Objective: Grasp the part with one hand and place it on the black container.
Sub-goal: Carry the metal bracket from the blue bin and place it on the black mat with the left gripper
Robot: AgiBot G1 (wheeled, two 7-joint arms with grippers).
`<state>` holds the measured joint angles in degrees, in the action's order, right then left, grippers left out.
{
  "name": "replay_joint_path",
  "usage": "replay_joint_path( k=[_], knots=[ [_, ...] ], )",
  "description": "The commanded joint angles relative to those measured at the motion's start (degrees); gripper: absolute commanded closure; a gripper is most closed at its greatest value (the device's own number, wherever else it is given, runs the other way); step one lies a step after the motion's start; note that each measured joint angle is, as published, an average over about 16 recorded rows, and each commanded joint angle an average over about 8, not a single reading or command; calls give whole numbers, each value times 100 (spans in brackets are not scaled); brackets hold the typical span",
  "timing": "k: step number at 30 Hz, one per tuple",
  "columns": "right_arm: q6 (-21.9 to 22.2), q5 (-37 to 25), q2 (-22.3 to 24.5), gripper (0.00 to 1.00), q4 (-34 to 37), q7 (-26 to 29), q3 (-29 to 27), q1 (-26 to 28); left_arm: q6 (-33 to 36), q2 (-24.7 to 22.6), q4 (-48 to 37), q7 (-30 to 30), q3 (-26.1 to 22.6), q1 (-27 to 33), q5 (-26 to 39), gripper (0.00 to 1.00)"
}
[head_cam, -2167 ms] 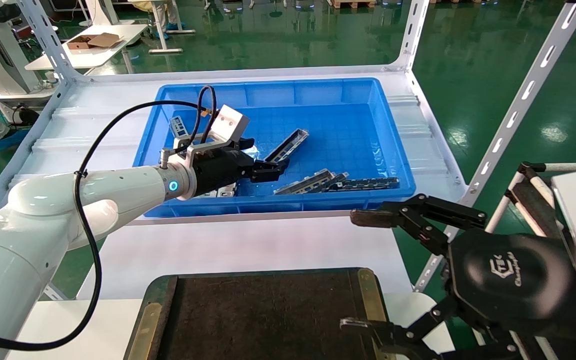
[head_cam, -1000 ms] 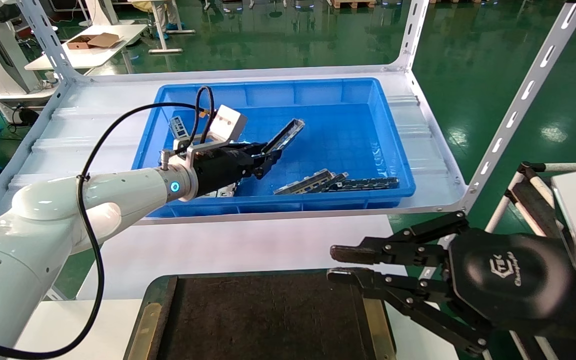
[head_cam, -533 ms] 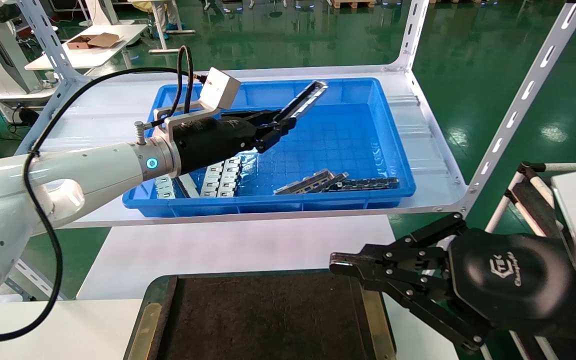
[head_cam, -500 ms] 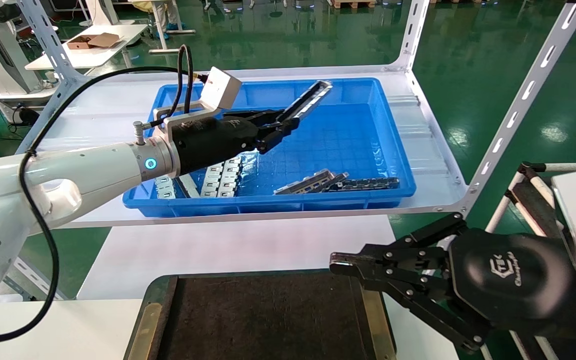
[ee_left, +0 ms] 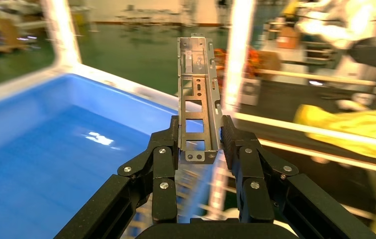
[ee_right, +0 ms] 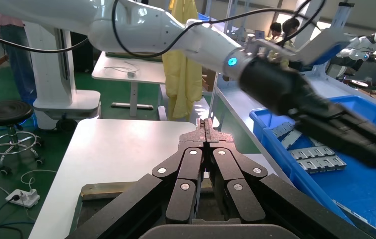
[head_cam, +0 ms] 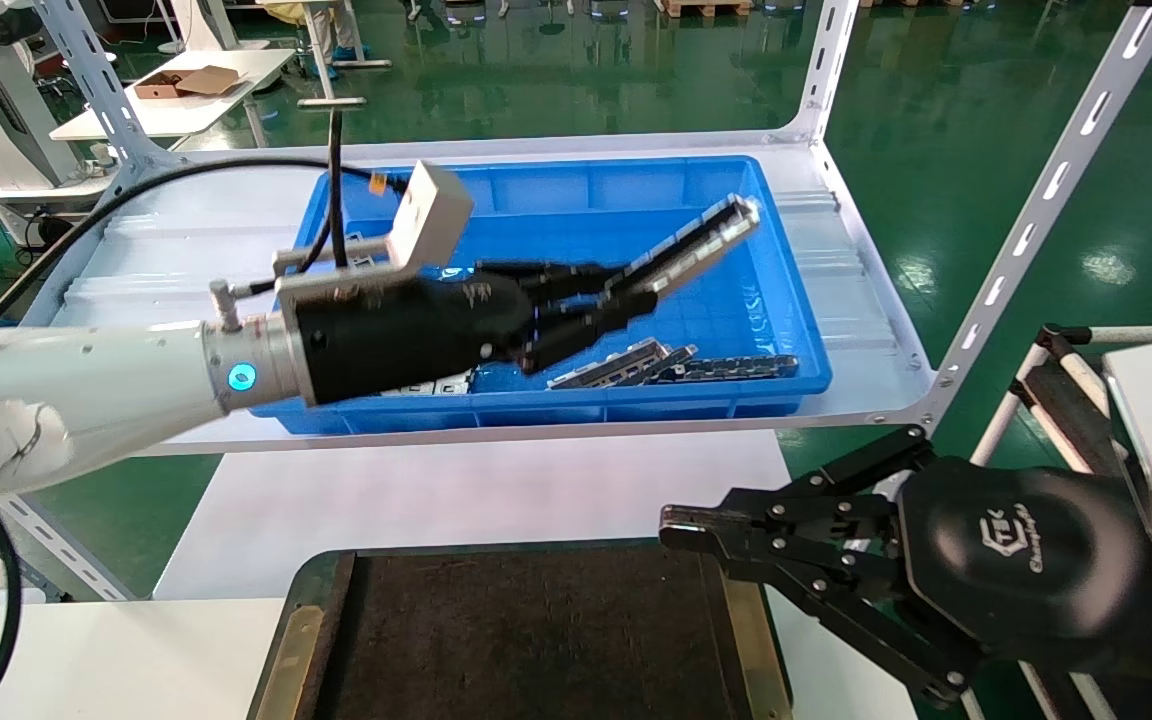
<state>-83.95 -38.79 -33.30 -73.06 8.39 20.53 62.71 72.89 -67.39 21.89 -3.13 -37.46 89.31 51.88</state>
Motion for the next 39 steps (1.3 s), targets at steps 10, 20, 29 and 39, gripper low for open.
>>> replay_joint_path(
  k=[10, 20, 29, 39],
  knots=[
    [0, 1, 0, 100, 0, 0, 1, 0, 143, 664, 1898, 733, -89, -1435, -167, 100],
    [1, 1, 1, 100, 0, -1, 2, 0, -1625, 1171, 3915, 1567, -229, -3393, -36, 100],
    [1, 2, 1, 100, 0, -1, 3, 1, -4103, 1142, 5086, 2350, -544, -4739, 561, 100],
    [1, 2, 1, 100, 0, -2, 3, 1, -6146, 489, 5165, 3015, -1038, -5165, 1072, 100]
  ],
)
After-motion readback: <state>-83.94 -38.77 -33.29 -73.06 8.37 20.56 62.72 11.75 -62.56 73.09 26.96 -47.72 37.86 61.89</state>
